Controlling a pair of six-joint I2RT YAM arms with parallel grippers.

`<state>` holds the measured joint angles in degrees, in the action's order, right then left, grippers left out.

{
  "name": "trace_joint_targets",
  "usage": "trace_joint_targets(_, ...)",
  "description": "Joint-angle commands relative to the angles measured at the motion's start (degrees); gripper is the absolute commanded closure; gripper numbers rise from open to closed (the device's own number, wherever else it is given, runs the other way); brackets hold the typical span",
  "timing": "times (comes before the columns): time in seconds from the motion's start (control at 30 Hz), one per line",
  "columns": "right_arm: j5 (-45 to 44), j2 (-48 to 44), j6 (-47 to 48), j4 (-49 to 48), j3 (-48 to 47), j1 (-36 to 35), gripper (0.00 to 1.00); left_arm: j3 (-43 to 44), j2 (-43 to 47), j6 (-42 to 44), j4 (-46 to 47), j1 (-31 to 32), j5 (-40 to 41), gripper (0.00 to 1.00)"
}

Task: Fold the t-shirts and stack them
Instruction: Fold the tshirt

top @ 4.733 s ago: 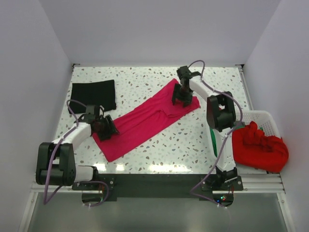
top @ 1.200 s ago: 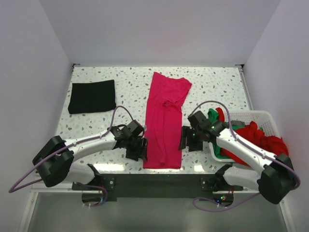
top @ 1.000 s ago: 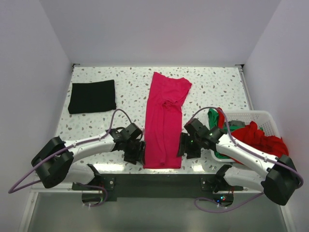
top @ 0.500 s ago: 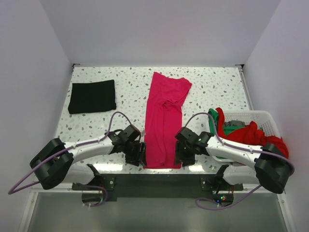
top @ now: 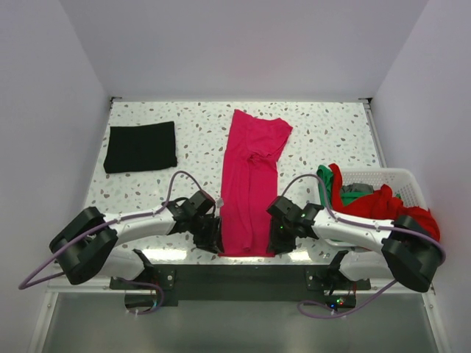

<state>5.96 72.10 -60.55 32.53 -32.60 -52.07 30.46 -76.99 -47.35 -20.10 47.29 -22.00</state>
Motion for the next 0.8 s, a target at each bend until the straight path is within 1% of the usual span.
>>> trace_joint_targets(0.0, 0.37, 0.59, -1.40, -2.56, 1.40, -0.22, 0.70, -0.84, -2.46, 1.56, 1.37, -0.09, 4.33, 0.65)
trace_joint_targets(0.1, 0.90, 0.42, -1.93, -3.27, 2.19, -0.22, 0.77, -0.75, -4.30, 1.82, 2.17, -0.09, 4.42, 0.73)
trace_joint_targets(0.13, 1.07, 0.07, -2.02, -3.18, 2.54, -0.22, 0.81, -0.75, -4.66, 2.09, 2.17, -0.18, 4.51, 0.78)
trace_joint_targets(0.2, 1.08, -0.20, -2.20, -3.18, 2.72, -0.31, 0.86, -0.66, -4.75, 2.35, 1.47, -0.09, 5.47, 0.84)
trace_joint_targets(0.23, 1.34, -0.72, -2.29, -3.09, 2.89, -0.31, 0.90, -0.66, -4.66, 2.70, 1.03, -0.09, 5.91, 0.91)
trace_joint_targets(0.3, 1.43, -1.08, -2.64, -2.48, 2.98, -0.48, 0.94, -0.66, -4.22, 3.14, 0.06, -0.09, 6.70, 0.97)
trace_joint_targets(0.33, 1.69, -1.17, -2.81, -2.13, 2.98, -0.75, 0.98, -0.66, -3.61, 3.23, -0.20, -0.09, 6.88, 1.00)
trace_joint_targets(0.4, 2.22, -1.43, -3.25, -1.34, 2.89, -1.10, 1.00, -0.58, -2.82, 3.32, -1.51, -0.09, 7.32, 1.00)
trace_joint_targets(0.5, 2.66, -1.61, -4.04, 0.16, 2.11, -2.50, 1.00, -0.22, -0.97, 3.32, -3.80, -0.09, 7.94, 1.00)
trace_joint_targets(0.77, 1.25, -2.05, -9.23, 1.92, 1.05, -9.09, 1.00, 0.74, 4.21, 3.41, -8.90, -0.09, 8.73, 1.00)
